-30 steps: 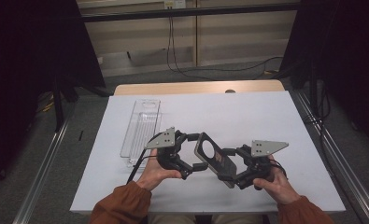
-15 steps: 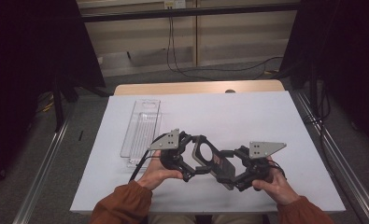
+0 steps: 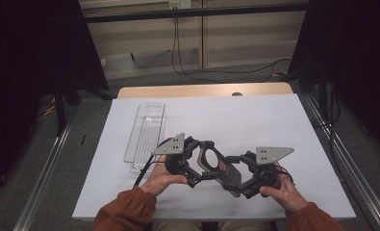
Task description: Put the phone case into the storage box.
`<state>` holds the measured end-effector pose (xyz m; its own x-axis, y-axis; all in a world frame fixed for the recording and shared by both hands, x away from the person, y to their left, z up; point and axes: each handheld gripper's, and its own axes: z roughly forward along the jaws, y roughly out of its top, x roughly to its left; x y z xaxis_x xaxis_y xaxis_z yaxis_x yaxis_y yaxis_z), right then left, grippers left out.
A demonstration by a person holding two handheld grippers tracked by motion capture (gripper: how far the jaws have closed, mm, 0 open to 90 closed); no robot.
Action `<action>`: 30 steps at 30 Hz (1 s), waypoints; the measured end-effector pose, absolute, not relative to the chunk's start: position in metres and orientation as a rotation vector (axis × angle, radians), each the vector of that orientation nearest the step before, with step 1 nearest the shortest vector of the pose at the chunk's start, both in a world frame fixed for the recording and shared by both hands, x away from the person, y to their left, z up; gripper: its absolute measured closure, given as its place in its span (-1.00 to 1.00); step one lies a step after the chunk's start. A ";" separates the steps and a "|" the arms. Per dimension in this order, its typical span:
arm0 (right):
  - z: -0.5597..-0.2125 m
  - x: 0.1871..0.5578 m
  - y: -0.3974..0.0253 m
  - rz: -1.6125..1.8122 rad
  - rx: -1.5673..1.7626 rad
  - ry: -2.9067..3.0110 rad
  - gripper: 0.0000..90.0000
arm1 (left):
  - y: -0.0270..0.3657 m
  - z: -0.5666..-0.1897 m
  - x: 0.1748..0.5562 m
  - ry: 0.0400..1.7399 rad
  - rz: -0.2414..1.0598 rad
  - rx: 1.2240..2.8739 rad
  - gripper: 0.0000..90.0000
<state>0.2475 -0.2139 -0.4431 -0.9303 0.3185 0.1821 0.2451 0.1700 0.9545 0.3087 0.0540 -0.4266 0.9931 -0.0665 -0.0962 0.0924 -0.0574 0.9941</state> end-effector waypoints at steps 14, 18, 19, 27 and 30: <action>-0.445 0.250 -0.213 1.872 0.545 2.367 -0.73 | 0.051 -0.425 0.309 0.033 -0.140 1.630 -0.80; -0.445 0.250 -0.213 1.873 0.542 2.367 -0.74 | 0.051 -0.423 0.308 0.039 -0.148 1.637 -0.77; -0.445 0.250 -0.213 1.872 0.543 2.368 -0.74 | 0.050 -0.423 0.307 0.041 -0.150 1.636 -0.77; -0.445 0.250 -0.213 1.869 0.540 2.370 -0.74 | 0.050 -0.422 0.306 0.031 -0.141 1.634 -0.75; -0.445 0.250 -0.213 1.865 0.550 2.366 -0.75 | 0.049 -0.422 0.306 0.035 -0.142 1.629 -0.74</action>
<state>0.2502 -0.2126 -0.4451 -0.9324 0.3252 0.1575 0.2290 0.1946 0.9538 0.3063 0.0495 -0.4221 0.9915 -0.0635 -0.1132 0.1092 -0.0643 0.9919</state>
